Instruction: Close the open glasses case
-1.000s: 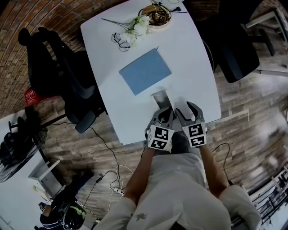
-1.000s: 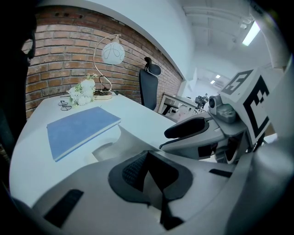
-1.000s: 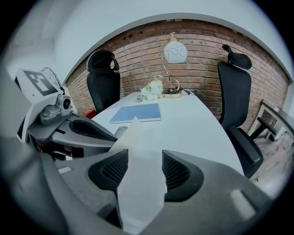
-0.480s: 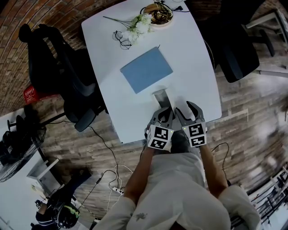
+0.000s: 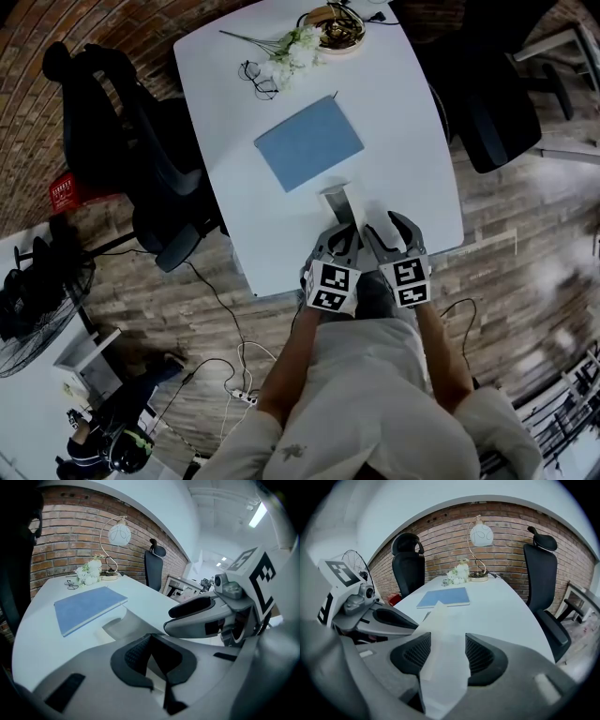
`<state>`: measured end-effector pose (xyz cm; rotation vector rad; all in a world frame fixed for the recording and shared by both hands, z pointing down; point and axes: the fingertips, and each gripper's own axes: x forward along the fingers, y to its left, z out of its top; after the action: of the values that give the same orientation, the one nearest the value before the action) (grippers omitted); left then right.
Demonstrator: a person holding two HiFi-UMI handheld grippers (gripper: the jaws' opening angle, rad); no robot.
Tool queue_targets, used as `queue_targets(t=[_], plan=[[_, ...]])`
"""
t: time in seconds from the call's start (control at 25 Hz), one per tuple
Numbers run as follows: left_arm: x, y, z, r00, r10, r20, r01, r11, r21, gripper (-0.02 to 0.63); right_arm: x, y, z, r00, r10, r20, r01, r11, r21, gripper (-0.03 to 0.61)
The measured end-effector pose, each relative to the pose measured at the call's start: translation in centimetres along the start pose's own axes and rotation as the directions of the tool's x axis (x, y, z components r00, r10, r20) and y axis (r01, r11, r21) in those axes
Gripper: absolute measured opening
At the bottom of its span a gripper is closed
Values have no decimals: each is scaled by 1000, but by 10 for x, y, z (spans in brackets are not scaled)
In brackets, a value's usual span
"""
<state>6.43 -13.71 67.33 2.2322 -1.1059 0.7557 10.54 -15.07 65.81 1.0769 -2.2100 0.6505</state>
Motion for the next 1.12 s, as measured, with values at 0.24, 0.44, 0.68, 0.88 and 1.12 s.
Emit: queue_targets(t=[0.24,0.44,0.68,0.88,1.12], plan=[[-4,3,-4,1000,10,-4,-10,1000,-1,3,0,5,0,1000,10,5,-10,1000,1,232],[-6,5,-7,1000,16,-5,-16,1000,-16,3,0,9,2,1000,17,4,-17,1000,-8,232],[-8,5,-11,1000,19,-2,-19,999,-29,3,1,13,1,1000,22,5,-22,1000,-12,232],[-10,5,-15,1000,21,-6,-21,999,-32,3,0,17,1,1000,28,3,-28,999,-16,232],[-12,8,-18,1000,27,-11,-27,999,-36,3,2,21,1,999,35,1,-35,999,-21,232]])
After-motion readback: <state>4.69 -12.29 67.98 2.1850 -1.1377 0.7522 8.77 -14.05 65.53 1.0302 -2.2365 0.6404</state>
